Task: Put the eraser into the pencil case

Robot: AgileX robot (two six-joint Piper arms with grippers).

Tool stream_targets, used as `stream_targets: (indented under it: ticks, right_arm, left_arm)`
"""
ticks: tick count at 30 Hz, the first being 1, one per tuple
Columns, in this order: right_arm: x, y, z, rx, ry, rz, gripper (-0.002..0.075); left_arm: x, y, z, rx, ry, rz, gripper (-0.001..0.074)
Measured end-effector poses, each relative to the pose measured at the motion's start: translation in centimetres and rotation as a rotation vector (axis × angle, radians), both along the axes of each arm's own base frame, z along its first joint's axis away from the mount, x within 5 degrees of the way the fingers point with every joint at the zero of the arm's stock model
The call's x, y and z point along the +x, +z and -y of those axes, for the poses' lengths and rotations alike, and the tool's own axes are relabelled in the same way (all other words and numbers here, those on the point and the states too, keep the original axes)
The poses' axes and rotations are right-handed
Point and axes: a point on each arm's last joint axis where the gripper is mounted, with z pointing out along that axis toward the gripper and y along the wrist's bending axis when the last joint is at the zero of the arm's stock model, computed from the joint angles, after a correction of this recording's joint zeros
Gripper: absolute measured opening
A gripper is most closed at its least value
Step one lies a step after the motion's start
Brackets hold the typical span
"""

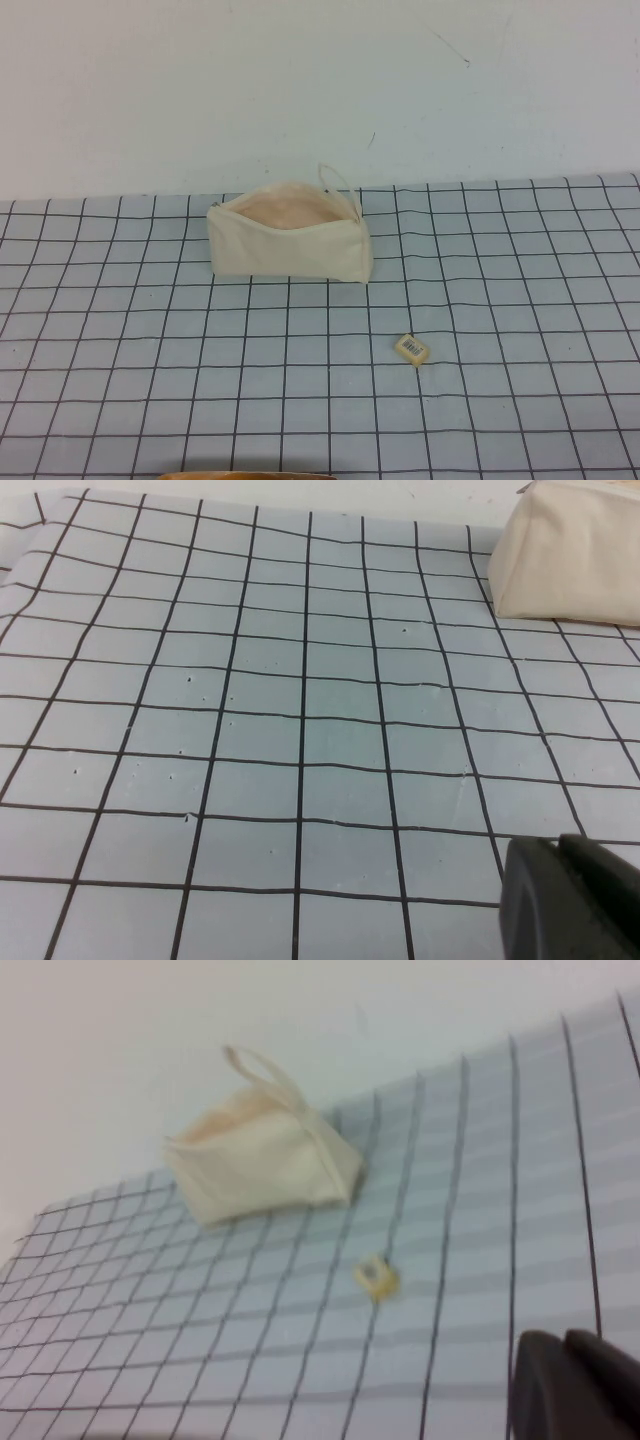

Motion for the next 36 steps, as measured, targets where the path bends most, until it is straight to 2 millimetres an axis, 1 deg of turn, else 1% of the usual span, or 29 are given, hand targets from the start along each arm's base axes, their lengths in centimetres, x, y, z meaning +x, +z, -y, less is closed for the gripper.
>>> stream_targets:
  ticks: [3,5,6,8,11,12,14,17,19,20,21,24,26,28,29,30,31,36]
  right_arm:
    - [-0.4,3.9,-0.1,-0.122,0.029,0.128,-0.0001]
    - [-0.5,6.7,0.0,-0.244,0.047,0.164,-0.0001]
    - [-0.2,7.8,0.0,-0.309,0.062,0.157,-0.0001]
    - [0.3,10.3,0.1,-0.469,0.11,0.12,-0.0001]
    - [1.5,13.3,0.4,-0.677,0.203,0.006,-0.0001]
    - [1.9,14.5,0.4,-0.72,0.225,-0.016,-0.0001]
    - [3.2,16.2,0.6,-0.797,0.296,-0.095,-0.0001]
    - [5.6,17.8,0.5,-0.851,0.406,-0.183,-0.0001]
    - [7.0,18.4,0.4,-0.856,0.468,-0.222,-0.0001]
    - [8.5,19.0,0.2,-0.852,0.521,-0.251,-0.0001]
    - [9.3,19.2,0.1,-0.851,0.546,-0.265,-0.0001]
    - [11.7,19.5,-0.5,-0.853,0.625,-0.301,-0.0001]
    - [13.4,19.3,-1.3,-0.861,0.68,-0.332,-0.0001]
    - [15.0,19.0,-2.4,-0.872,0.722,-0.365,-0.0001]
    - [15.5,19.0,-2.9,-0.88,0.736,-0.37,-0.0001]
    - [16.5,18.7,-3.5,-0.893,0.747,-0.399,-0.0001]
    - [17.0,18.5,-4.2,-0.908,0.762,-0.415,-0.0001]
    - [20.5,16.3,-8.3,-1.013,0.781,-0.543,-0.0001]
  left_arm:
    - [0.0,0.0,0.0,0.0,0.0,0.0,-0.0001]
    - [0.0,0.0,0.0,0.0,0.0,0.0,-0.0001]
    - [0.0,0.0,0.0,0.0,0.0,0.0,-0.0001]
    - [0.0,0.0,0.0,0.0,0.0,0.0,-0.0001]
    - [0.0,0.0,0.0,0.0,0.0,0.0,-0.0001]
    - [0.0,0.0,0.0,0.0,0.0,0.0,-0.0001]
    - [0.0,0.0,0.0,0.0,0.0,0.0,-0.0001]
    - [0.0,0.0,0.0,0.0,0.0,0.0,-0.0001]
    - [0.0,0.0,0.0,0.0,0.0,0.0,-0.0001]
    - [0.0,0.0,0.0,0.0,0.0,0.0,-0.0001]
    - [0.0,0.0,0.0,0.0,0.0,0.0,-0.0001]
    - [0.0,0.0,0.0,0.0,0.0,0.0,-0.0001]
    - [0.0,0.0,0.0,0.0,0.0,0.0,-0.0001]
    - [0.0,0.0,0.0,0.0,0.0,0.0,-0.0001]
    - [0.0,0.0,0.0,0.0,0.0,0.0,-0.0001]
    - [0.0,0.0,0.0,0.0,0.0,0.0,-0.0001]
    - [0.0,0.0,0.0,0.0,0.0,0.0,-0.0001]
    - [0.0,0.0,0.0,0.0,0.0,0.0,-0.0001]
